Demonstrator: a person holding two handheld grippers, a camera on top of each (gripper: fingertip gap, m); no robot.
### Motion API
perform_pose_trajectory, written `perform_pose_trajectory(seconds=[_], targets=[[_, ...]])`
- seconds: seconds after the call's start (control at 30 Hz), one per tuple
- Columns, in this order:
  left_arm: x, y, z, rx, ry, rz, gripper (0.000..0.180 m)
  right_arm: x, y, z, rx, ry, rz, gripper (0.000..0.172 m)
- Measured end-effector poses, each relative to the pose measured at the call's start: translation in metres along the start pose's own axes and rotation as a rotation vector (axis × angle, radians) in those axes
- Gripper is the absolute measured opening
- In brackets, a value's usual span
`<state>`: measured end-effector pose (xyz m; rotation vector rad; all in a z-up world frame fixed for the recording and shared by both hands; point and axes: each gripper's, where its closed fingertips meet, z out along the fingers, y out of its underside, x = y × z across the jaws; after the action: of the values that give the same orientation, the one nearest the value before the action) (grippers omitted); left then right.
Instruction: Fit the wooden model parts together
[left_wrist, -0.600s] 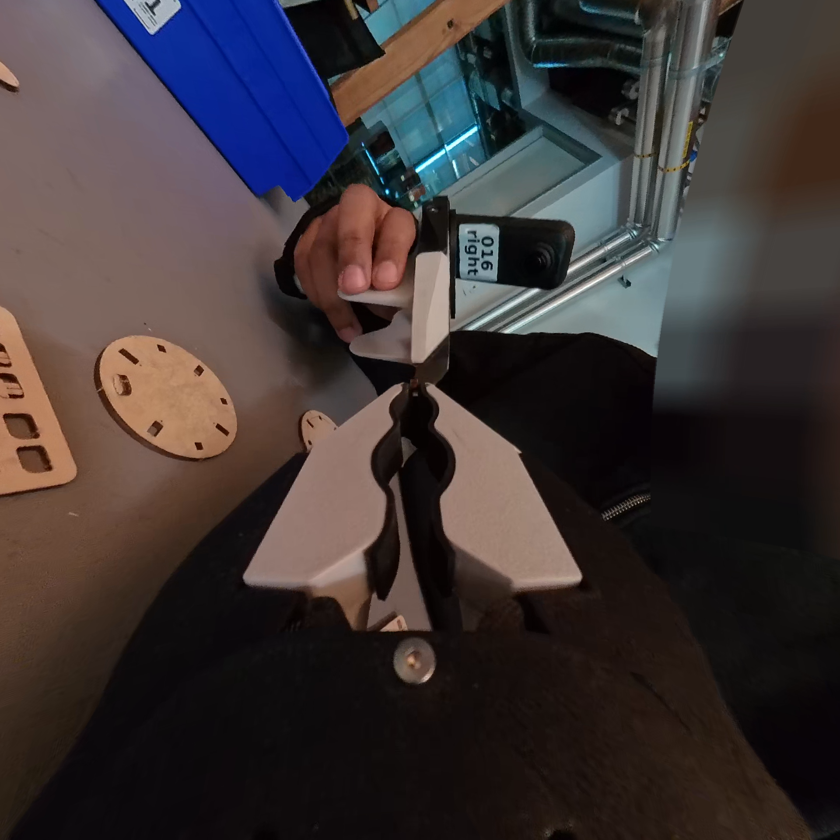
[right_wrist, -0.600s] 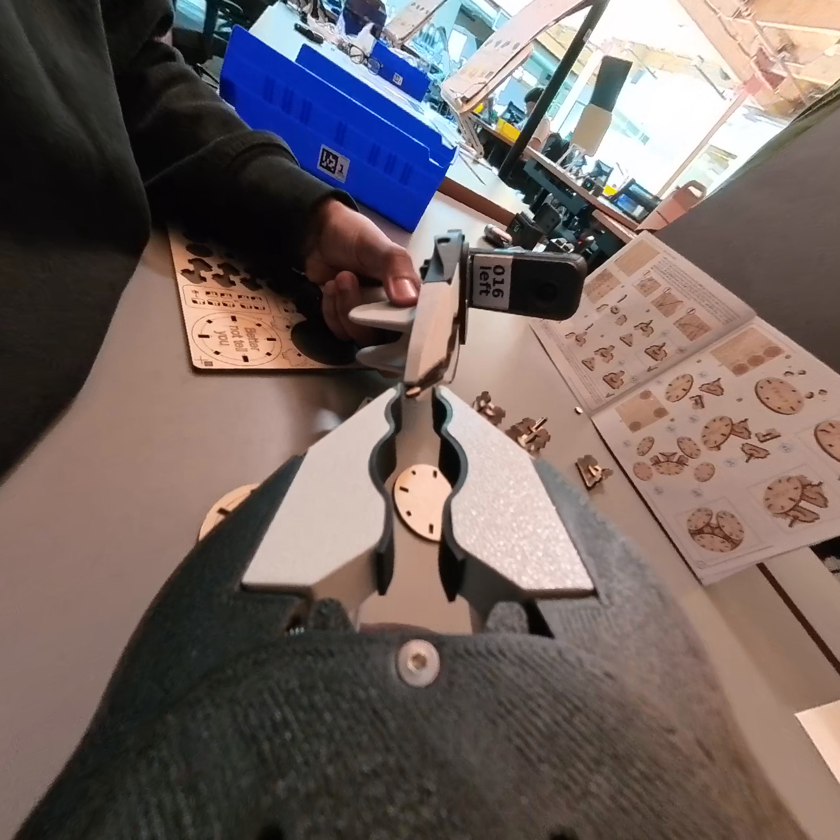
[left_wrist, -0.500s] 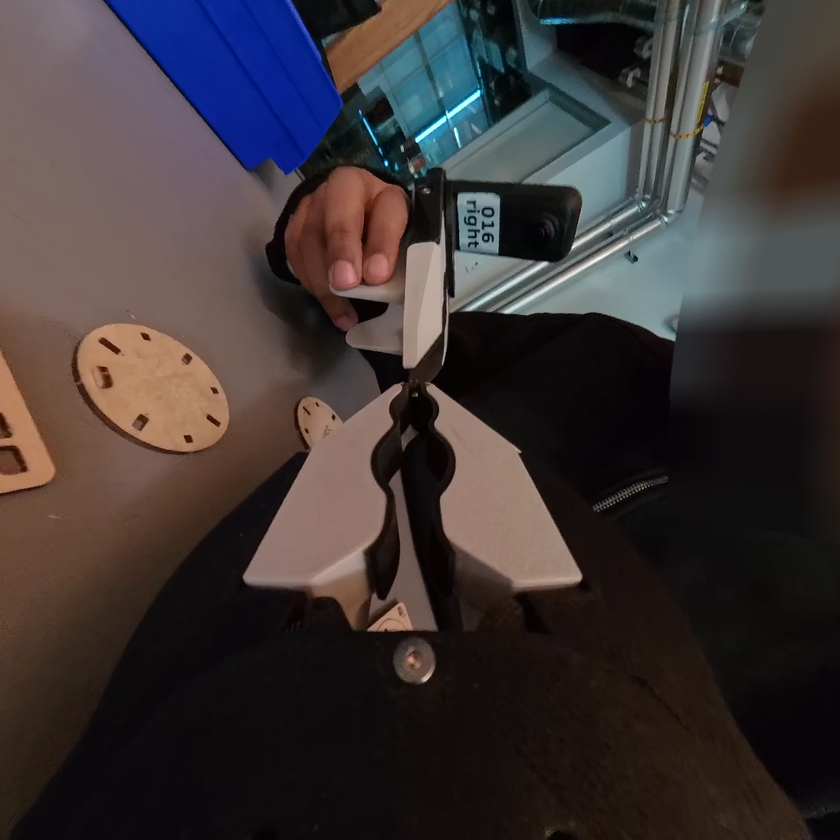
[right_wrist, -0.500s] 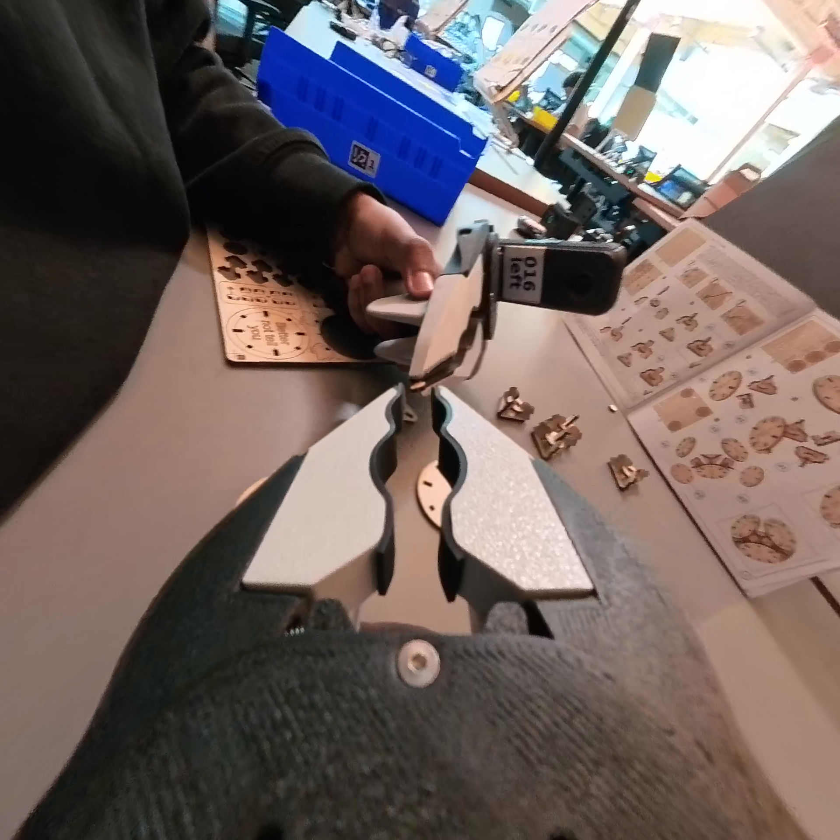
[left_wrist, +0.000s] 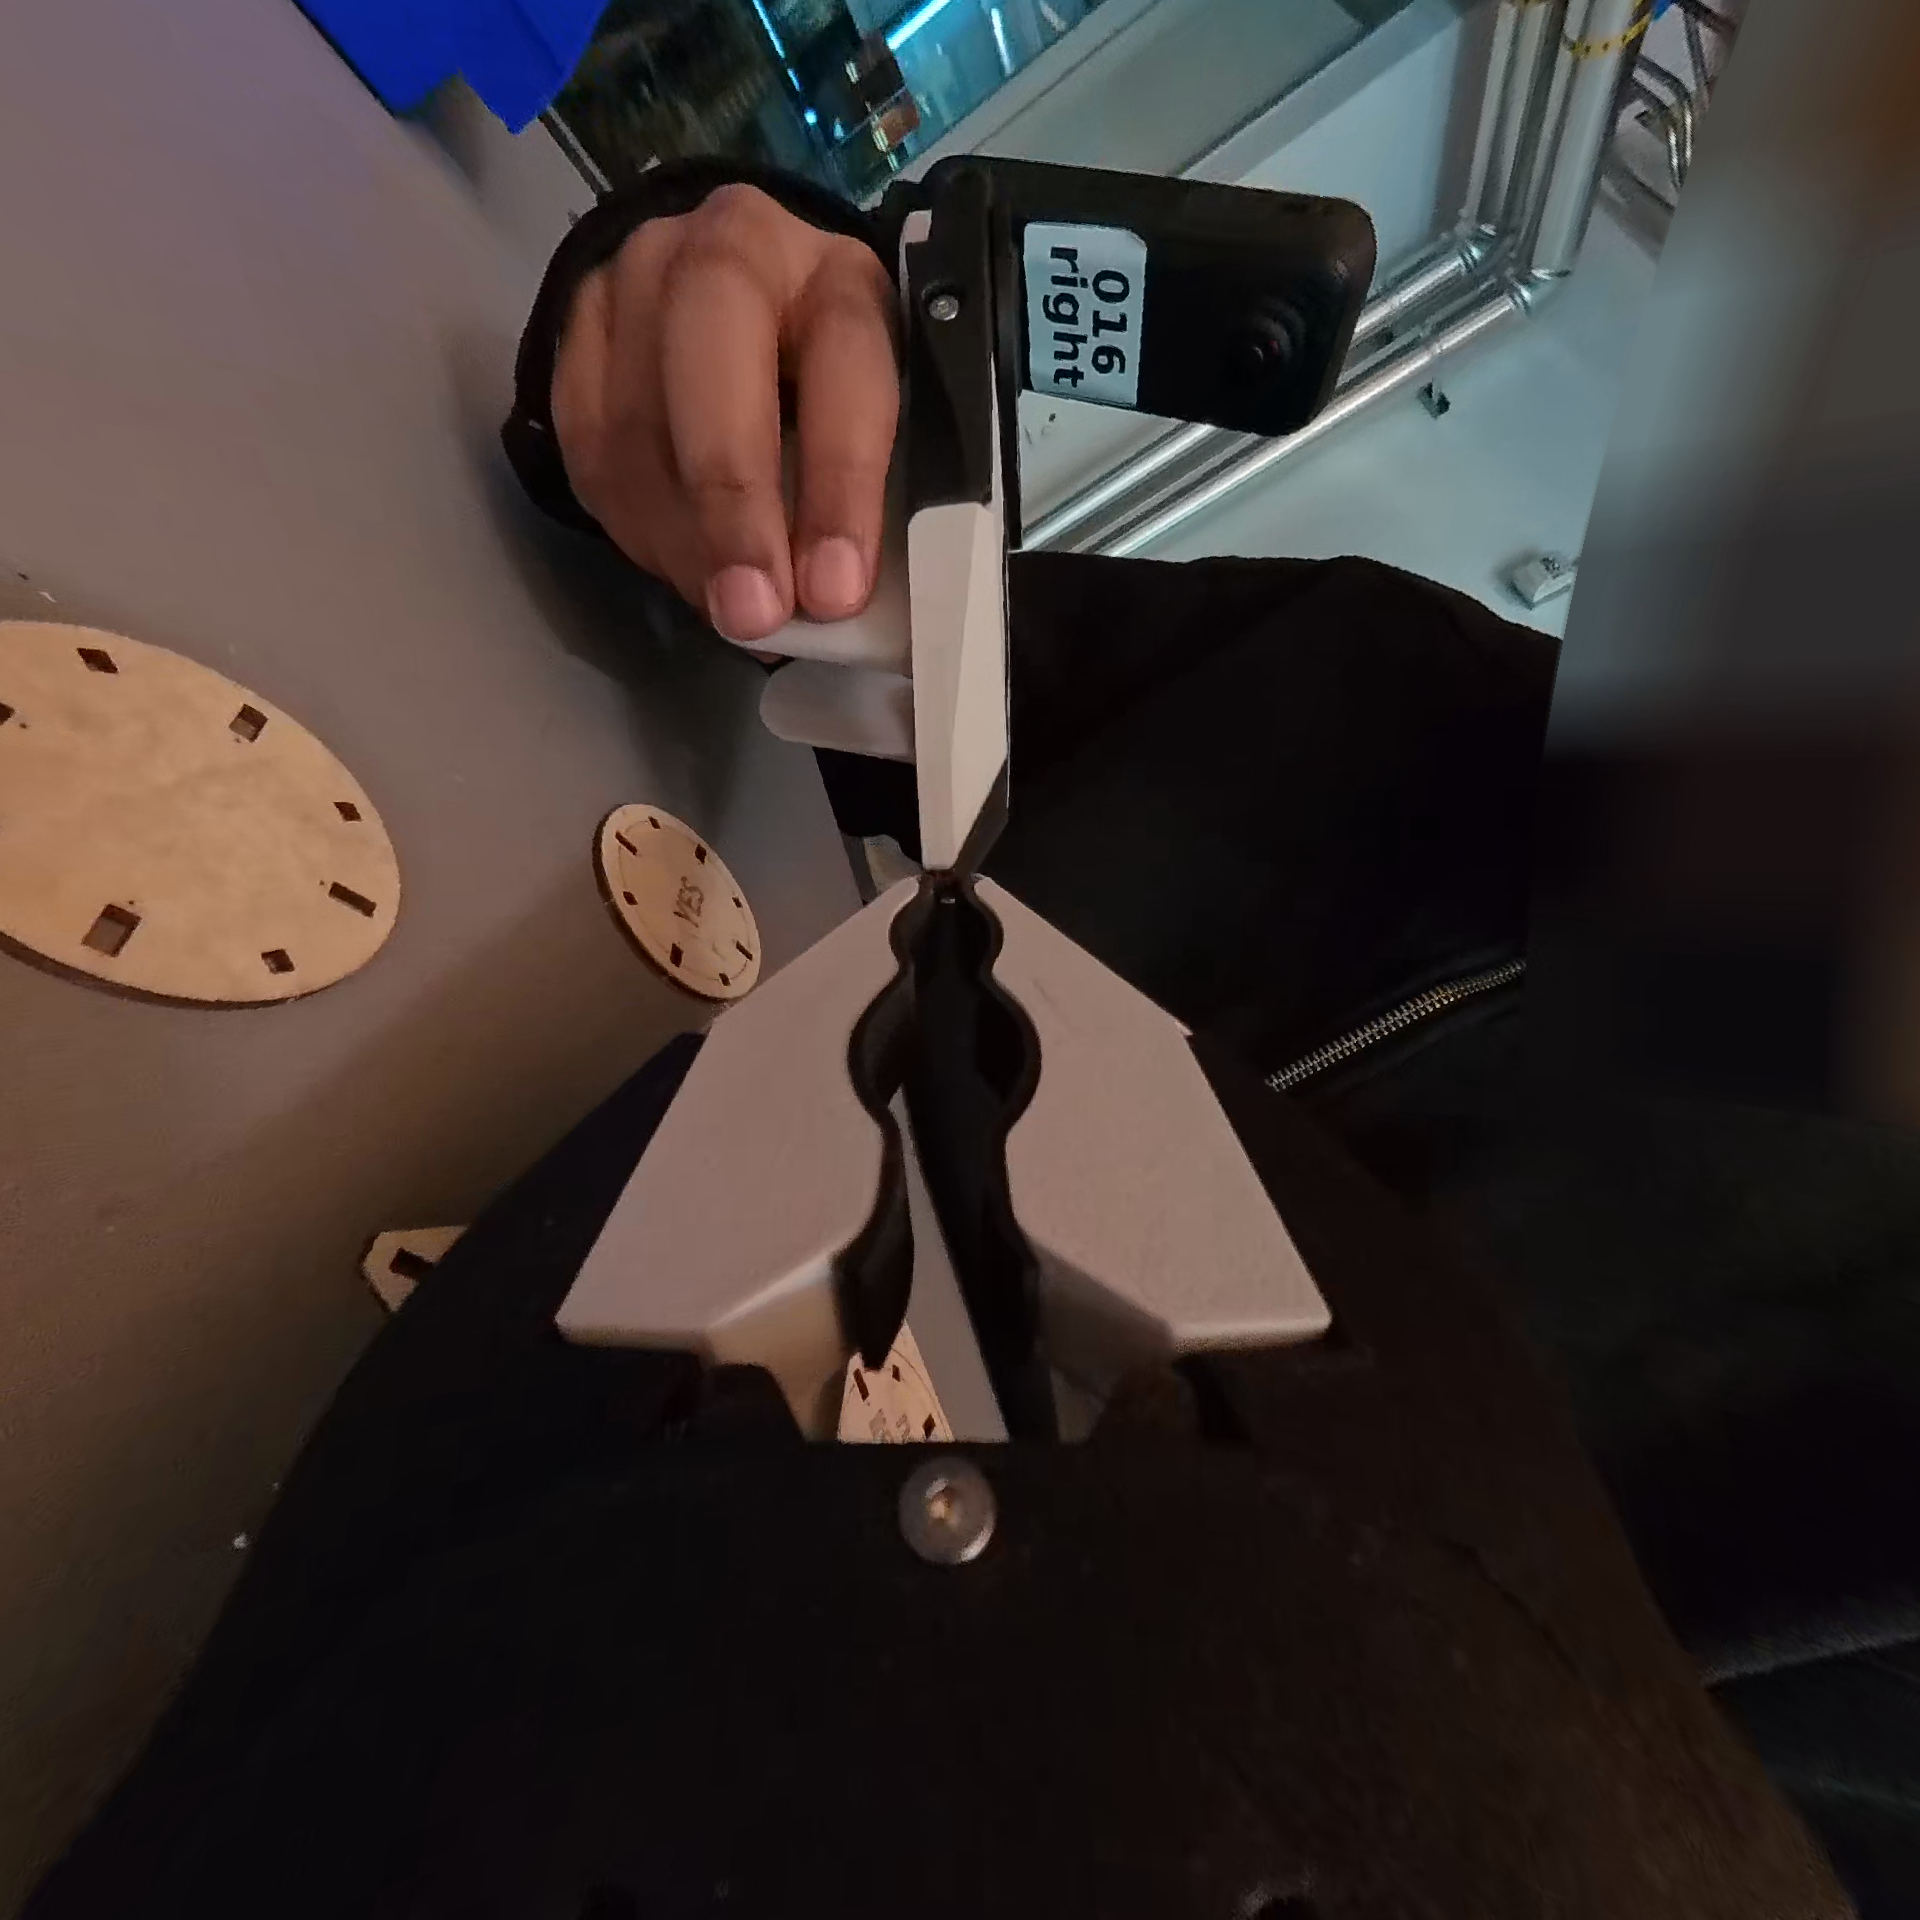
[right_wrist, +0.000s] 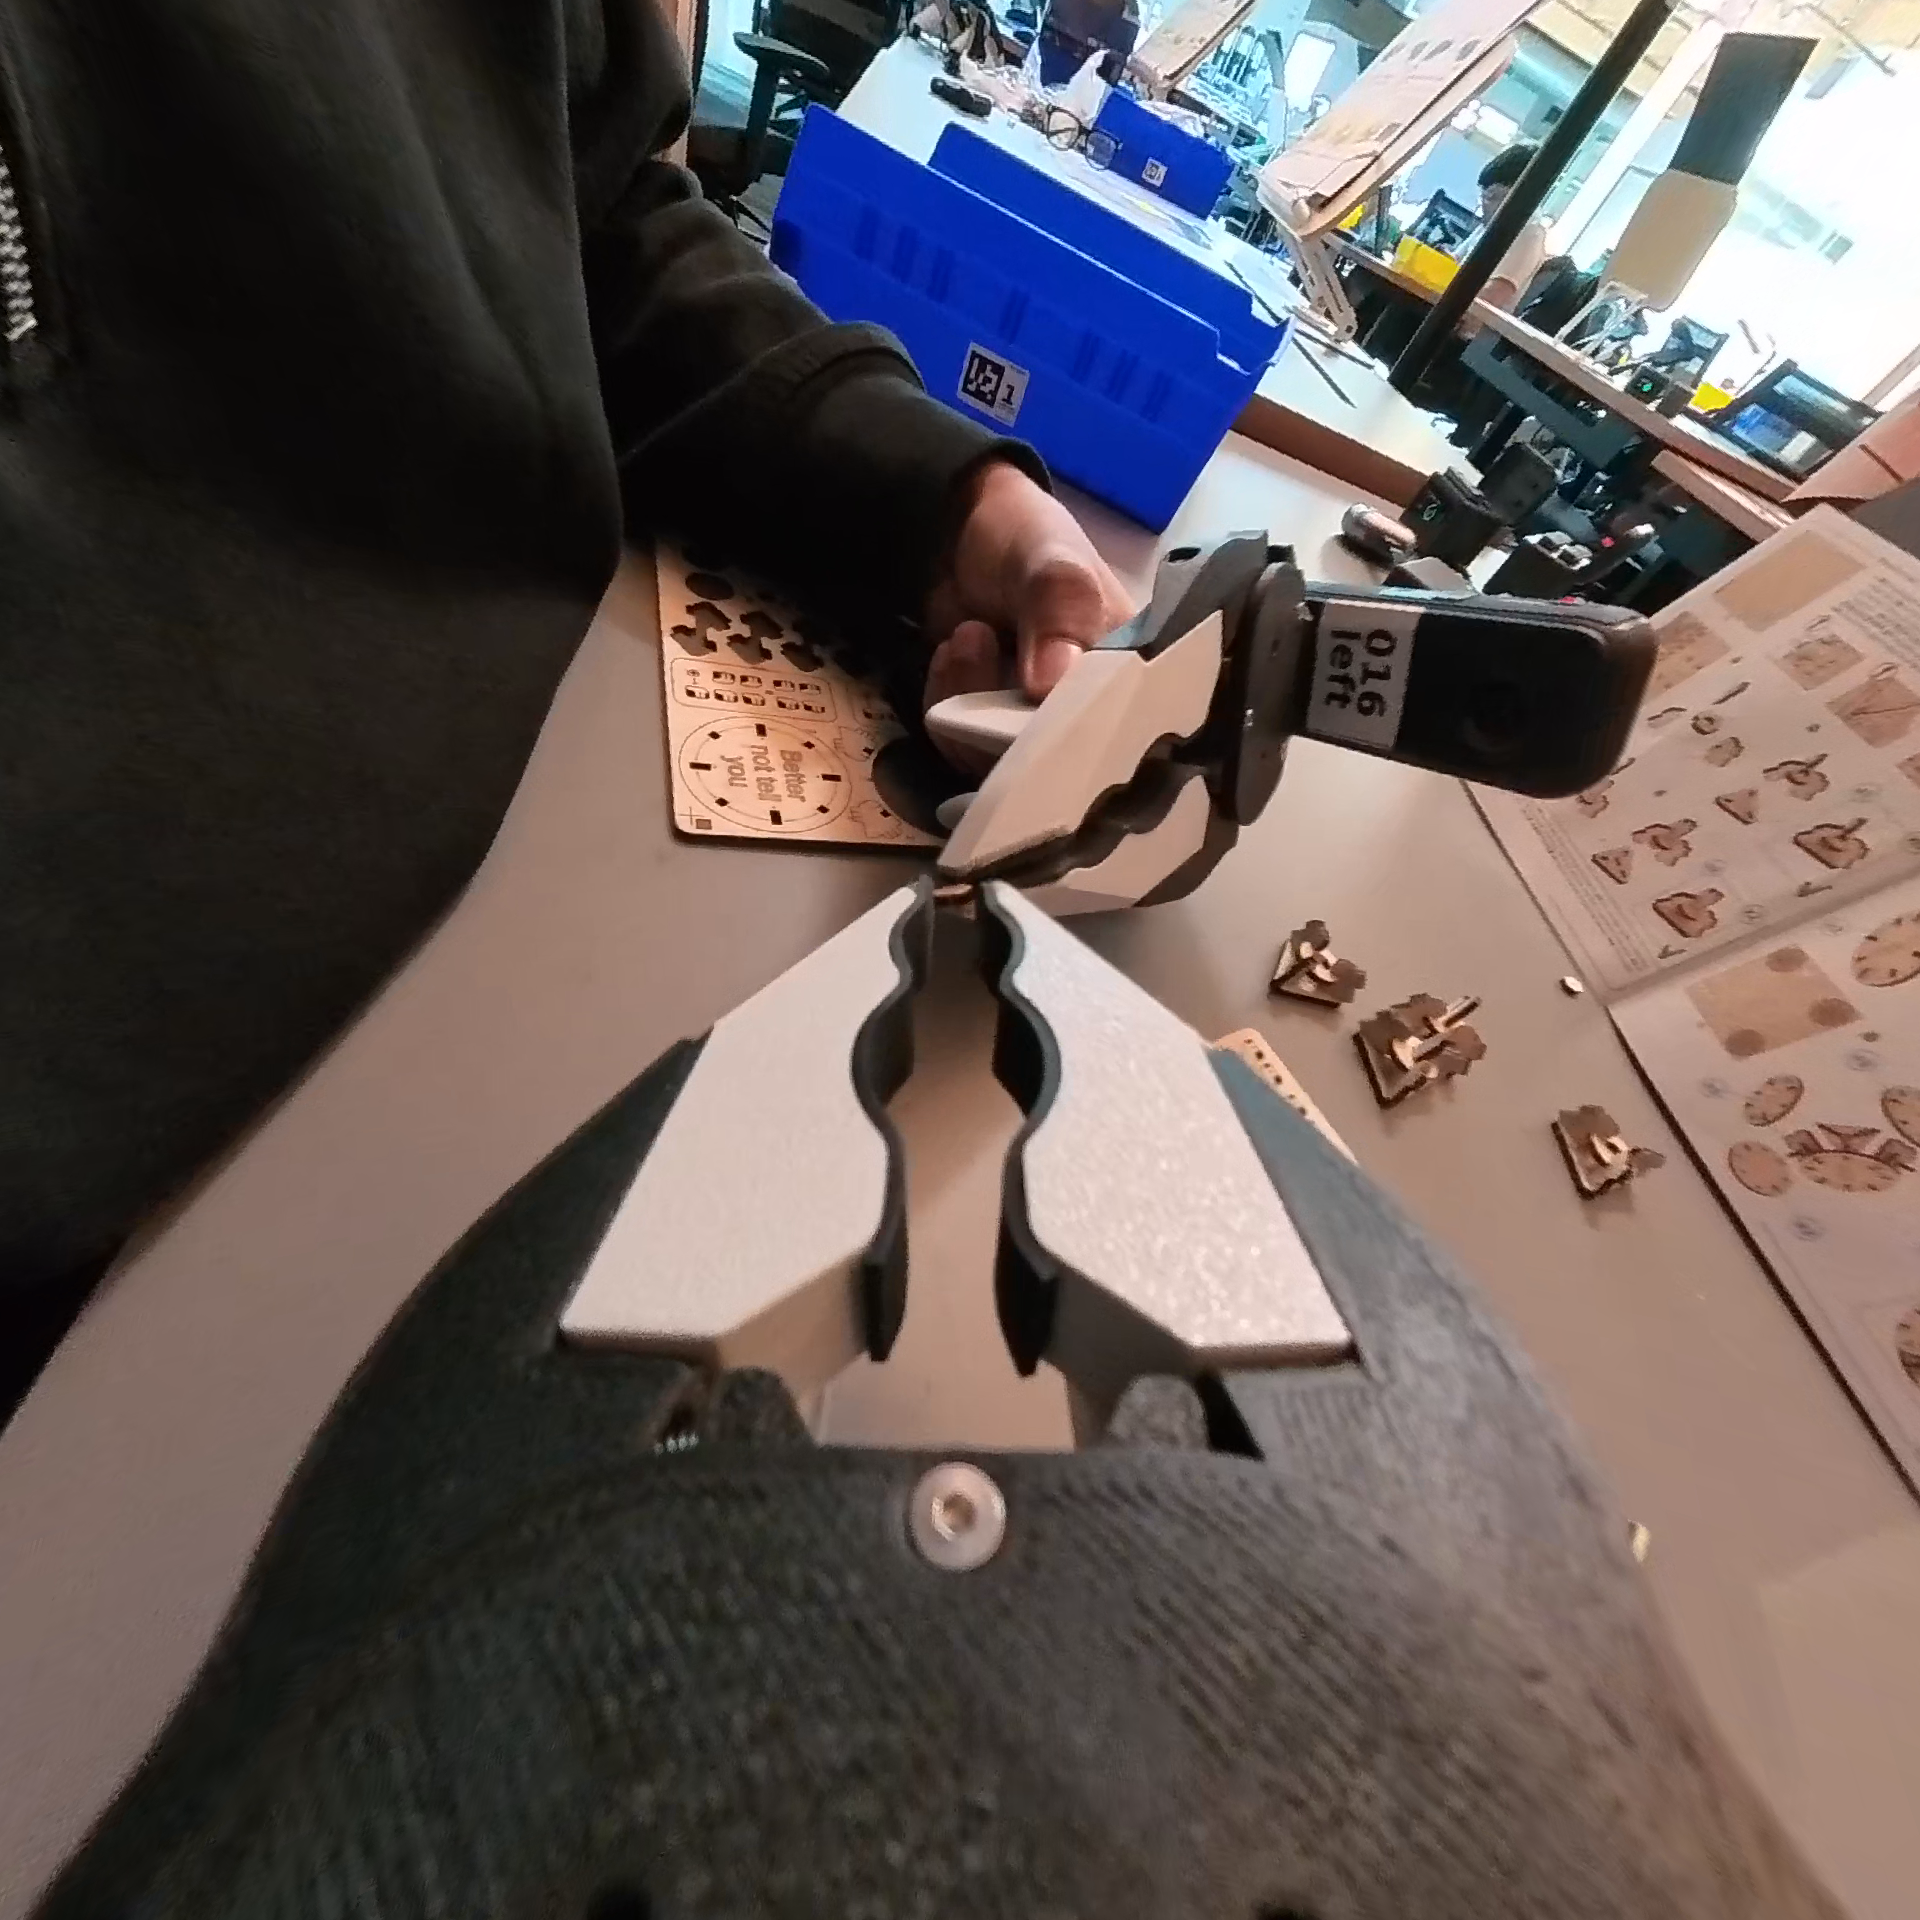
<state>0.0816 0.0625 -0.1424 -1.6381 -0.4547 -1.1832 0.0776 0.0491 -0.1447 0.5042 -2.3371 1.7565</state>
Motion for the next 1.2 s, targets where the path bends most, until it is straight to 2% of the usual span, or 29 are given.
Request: perform_pose_trajectory(seconds=[0.3,0.43,0.5,0.57,0.7,0.77,0.93,1.2], targets=[[0.002,-0.002,0.0,0.013,0.014,0.004,0.0,0.001,-0.002,-0.001,0.01,0.009,-0.019,0.004],[-0.002,-0.01,-0.004,0.065,-0.043,0.03,0.006,0.007,0.001,-0.003,-0.014,0.008,0.028,0.004],[-0.004,-0.02,-0.013,0.117,-0.104,0.068,0.011,0.015,0.005,-0.005,-0.032,0.03,0.065,0.004],[-0.012,-0.03,-0.025,0.162,-0.231,0.139,0.012,0.028,0.016,-0.007,-0.077,0.076,0.116,0.005],[-0.055,-0.038,-0.058,0.135,-0.699,0.324,0.015,0.051,0.054,-0.01,-0.221,0.145,0.273,0.005],[-0.066,-0.038,-0.065,0.088,-0.839,0.385,0.017,0.056,0.073,-0.011,-0.298,0.135,0.403,0.005],[-0.073,-0.029,-0.055,0.022,-0.876,0.369,0.014,0.057,0.094,-0.007,-0.456,0.098,0.457,0.005],[-0.083,-0.025,-0.057,-0.026,-0.944,0.362,0.014,0.06,0.099,-0.009,-0.715,-0.062,0.264,0.005]])
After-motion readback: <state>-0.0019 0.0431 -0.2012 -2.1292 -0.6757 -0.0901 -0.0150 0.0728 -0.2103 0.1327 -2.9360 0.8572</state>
